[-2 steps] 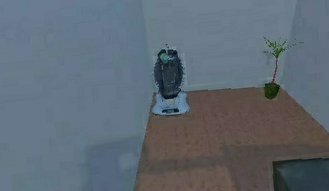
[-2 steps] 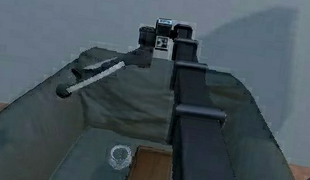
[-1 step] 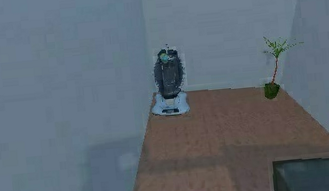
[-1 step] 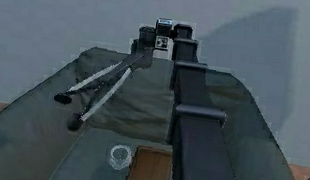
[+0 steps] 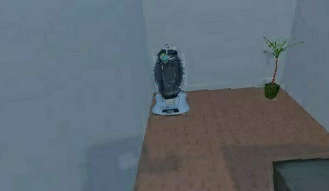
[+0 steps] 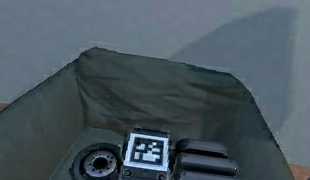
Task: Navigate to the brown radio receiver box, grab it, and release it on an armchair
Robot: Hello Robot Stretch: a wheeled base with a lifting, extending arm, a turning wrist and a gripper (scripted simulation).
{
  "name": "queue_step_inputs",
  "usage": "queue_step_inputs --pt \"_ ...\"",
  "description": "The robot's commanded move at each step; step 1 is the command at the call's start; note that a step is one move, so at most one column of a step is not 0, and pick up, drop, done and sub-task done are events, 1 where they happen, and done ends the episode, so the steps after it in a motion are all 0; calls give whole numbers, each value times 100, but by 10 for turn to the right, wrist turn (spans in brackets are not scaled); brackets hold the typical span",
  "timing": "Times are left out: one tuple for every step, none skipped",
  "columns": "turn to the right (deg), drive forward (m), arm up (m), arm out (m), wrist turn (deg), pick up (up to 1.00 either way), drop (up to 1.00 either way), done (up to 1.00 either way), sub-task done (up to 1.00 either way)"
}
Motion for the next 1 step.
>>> queue_step_inputs --pt "30 0 0 0 0 0 0 0 0"
